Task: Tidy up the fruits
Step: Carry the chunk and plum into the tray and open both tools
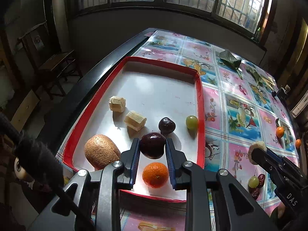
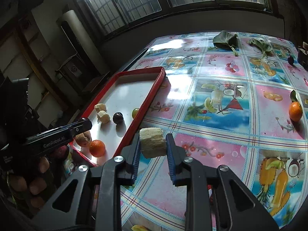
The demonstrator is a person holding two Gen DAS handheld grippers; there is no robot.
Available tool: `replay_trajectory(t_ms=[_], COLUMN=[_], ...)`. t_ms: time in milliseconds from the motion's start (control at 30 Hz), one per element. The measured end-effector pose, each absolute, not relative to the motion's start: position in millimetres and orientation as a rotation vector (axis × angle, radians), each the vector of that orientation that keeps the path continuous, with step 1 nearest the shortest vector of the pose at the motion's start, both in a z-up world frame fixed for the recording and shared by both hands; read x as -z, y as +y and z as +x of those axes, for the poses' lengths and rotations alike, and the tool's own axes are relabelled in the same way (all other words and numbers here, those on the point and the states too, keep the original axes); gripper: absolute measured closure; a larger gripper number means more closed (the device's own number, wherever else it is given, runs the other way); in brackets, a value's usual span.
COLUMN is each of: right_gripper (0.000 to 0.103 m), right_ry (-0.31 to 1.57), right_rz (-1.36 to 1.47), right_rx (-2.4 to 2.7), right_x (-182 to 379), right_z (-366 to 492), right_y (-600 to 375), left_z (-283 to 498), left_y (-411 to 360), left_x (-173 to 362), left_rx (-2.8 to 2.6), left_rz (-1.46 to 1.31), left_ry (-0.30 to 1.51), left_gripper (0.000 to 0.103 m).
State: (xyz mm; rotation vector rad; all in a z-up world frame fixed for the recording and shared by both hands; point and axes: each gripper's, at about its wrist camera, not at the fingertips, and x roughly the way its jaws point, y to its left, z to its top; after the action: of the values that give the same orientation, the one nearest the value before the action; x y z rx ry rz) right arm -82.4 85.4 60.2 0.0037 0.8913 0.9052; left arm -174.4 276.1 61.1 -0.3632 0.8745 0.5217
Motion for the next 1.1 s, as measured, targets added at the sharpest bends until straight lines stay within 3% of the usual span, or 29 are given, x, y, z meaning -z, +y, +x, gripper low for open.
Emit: replay_trajectory(t_ms=[600,1100], right_gripper=[0.075,0.075], right_ry=[0.9,0.944], right_rz=[-0.007,-0.074], right_rx=[-1.004,-0.98], right_x=[-65.8,-45.6], right_z=[-61.4,-29.9], right_y=[174.7,223.5], left_z=[-178.7,-107.0], left_y=[327.1,353.3], left_x=[-54.2,-46.9], left_rx=[-0.587,-0.565], left_rz=[-0.424,-0.456], left_ry=[0.882,0.927], left_gripper=[0.078,0.078])
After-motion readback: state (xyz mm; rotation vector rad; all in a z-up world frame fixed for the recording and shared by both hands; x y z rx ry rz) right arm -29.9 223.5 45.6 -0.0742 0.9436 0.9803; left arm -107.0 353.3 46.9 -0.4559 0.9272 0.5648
